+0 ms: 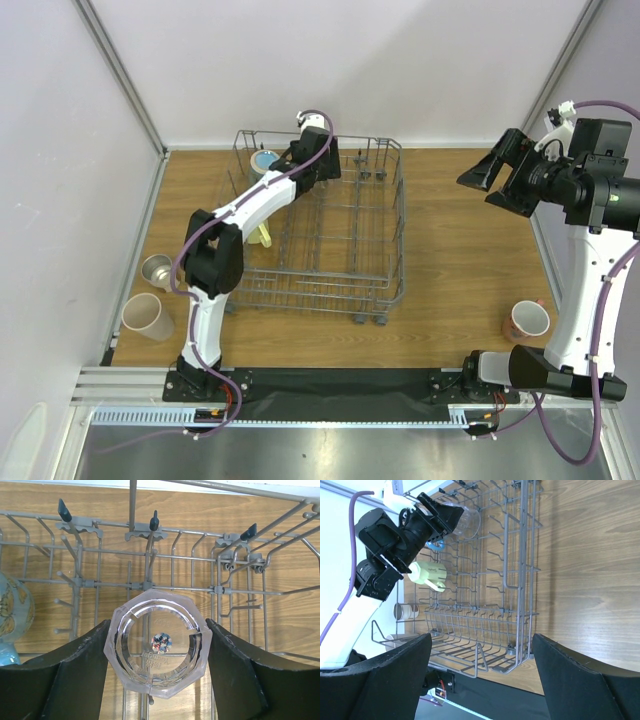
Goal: Load the cups into the dish rack
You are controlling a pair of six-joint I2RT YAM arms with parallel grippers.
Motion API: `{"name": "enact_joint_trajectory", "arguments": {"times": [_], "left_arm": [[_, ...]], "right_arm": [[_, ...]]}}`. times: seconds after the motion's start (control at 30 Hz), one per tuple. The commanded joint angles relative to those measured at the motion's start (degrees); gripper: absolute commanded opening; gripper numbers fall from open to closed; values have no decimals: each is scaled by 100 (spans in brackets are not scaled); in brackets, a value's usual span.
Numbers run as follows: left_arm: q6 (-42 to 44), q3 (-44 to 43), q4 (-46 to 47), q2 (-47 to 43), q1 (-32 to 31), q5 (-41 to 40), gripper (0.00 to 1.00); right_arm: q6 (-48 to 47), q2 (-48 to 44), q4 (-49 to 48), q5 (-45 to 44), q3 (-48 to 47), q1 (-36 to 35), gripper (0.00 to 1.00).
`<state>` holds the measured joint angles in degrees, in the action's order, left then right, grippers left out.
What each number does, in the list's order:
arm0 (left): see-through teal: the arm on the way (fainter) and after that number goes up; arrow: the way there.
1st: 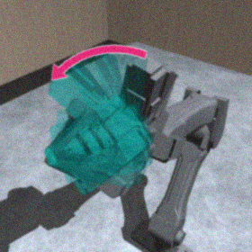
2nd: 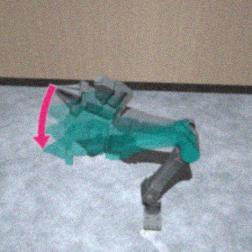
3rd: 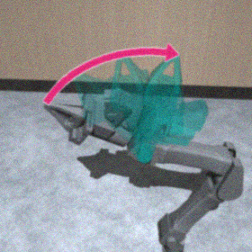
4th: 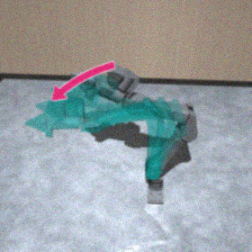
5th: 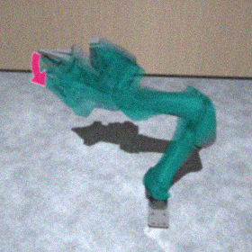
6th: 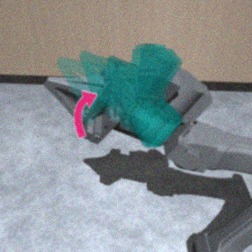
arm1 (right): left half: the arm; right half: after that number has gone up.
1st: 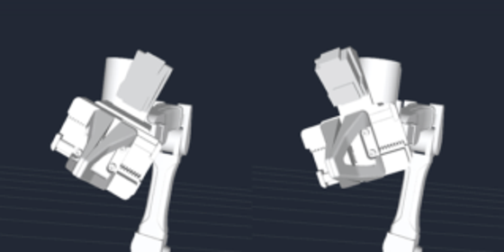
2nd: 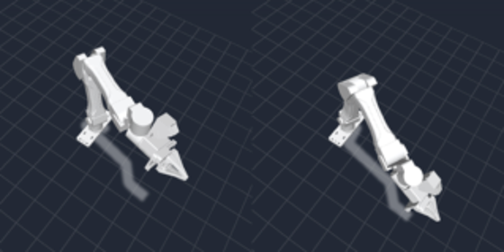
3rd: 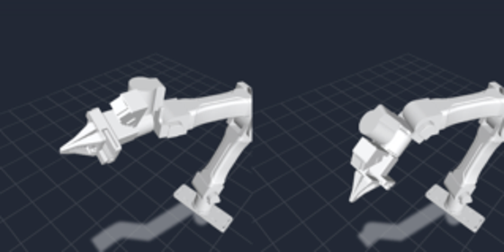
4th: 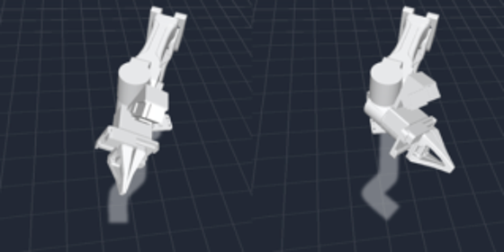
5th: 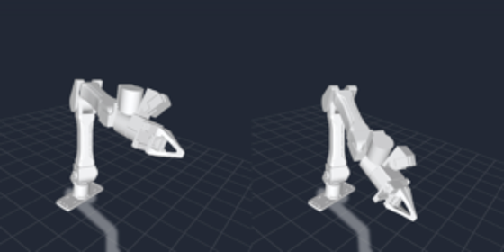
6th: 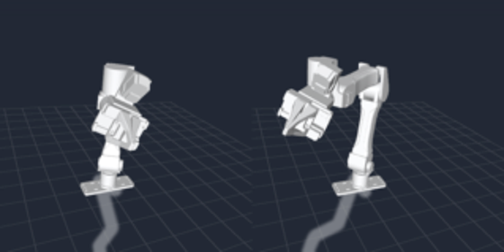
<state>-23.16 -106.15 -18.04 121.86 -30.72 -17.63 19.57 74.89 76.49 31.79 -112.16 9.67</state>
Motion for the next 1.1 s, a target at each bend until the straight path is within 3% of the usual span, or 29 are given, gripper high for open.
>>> {"name": "enact_joint_trajectory", "arguments": {"times": [0.0, 0.1, 0.37, 0.5, 0.53, 0.87, 1.07], "left_arm": [[-163, -284, -208, 83, -4, 347, 33], [-119, -450, -410, 162, -4, 470, 49], [-40, -626, -727, 163, -4, 629, 67], [-31, -609, -823, 31, 5, 664, 83], [-40, -591, -824, 4, -4, 673, 95], [-215, -600, -991, -452, -4, 928, 97], [-391, -547, -1078, -1032, -66, 1068, 98]], "right_arm": [[-50, -10, -55, 117, 45, 0, 88], [-33, 8, -90, 152, 45, -27, 88], [-59, 43, -64, 152, -104, -53, 88], [-68, 43, 6, 169, -236, -53, 88], [-68, 34, 6, 170, -228, -62, 88], [99, -177, 6, -14, 80, -79, 88], [670, -300, 463, -1856, 694, -53, 84]]}}
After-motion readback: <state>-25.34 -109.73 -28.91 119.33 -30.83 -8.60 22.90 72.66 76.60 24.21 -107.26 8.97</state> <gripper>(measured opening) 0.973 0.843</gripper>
